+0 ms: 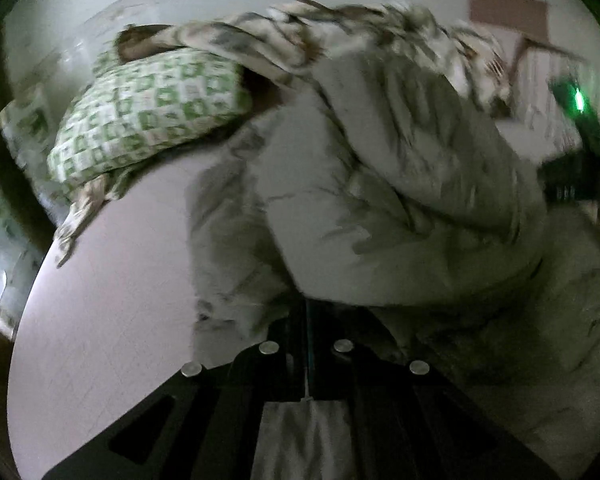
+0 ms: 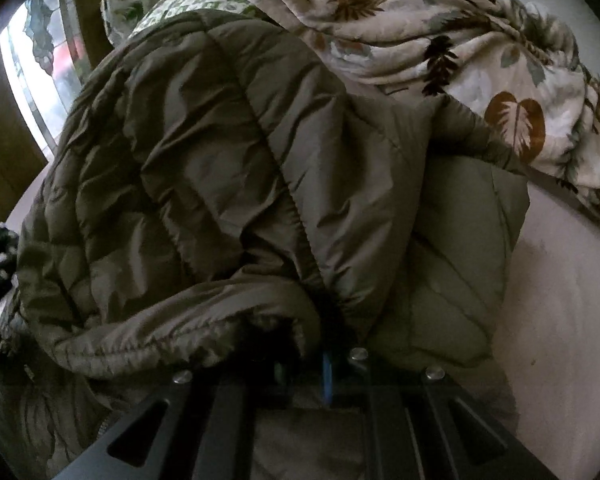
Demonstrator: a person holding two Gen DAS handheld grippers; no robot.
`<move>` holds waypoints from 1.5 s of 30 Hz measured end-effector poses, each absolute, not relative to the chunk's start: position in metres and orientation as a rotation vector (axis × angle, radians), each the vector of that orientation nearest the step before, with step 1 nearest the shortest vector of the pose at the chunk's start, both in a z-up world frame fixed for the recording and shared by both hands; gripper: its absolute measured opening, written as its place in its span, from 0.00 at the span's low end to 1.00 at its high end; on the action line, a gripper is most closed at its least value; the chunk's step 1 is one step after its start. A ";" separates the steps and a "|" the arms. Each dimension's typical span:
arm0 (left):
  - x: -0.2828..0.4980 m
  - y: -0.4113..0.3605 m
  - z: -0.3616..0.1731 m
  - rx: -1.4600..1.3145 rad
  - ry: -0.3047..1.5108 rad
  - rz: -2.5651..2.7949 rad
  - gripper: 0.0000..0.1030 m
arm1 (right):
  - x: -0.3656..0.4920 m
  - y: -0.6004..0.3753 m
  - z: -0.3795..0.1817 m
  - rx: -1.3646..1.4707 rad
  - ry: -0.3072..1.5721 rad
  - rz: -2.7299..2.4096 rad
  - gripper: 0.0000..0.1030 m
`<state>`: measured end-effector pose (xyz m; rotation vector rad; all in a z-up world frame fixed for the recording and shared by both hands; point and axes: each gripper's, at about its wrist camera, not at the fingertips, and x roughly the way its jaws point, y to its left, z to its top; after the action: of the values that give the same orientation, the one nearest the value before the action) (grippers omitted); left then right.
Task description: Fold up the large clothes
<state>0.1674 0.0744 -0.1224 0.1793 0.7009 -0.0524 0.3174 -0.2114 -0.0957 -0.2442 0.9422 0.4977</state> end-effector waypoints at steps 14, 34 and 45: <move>0.224 0.035 -0.121 0.187 0.797 -0.102 0.01 | 0.311 -0.210 -0.092 -0.277 0.945 0.500 0.11; 0.217 0.038 -0.168 0.076 0.954 -0.154 0.00 | 0.263 -0.220 -0.060 -0.359 0.859 0.421 0.68; 0.203 0.034 -0.167 0.064 0.947 -0.148 0.00 | 0.254 -0.239 -0.034 -0.258 0.839 0.402 0.87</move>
<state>0.2027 0.0337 -0.1669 0.0642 0.9472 -0.1476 0.2536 -0.2388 -0.0341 -0.2577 0.8389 0.4015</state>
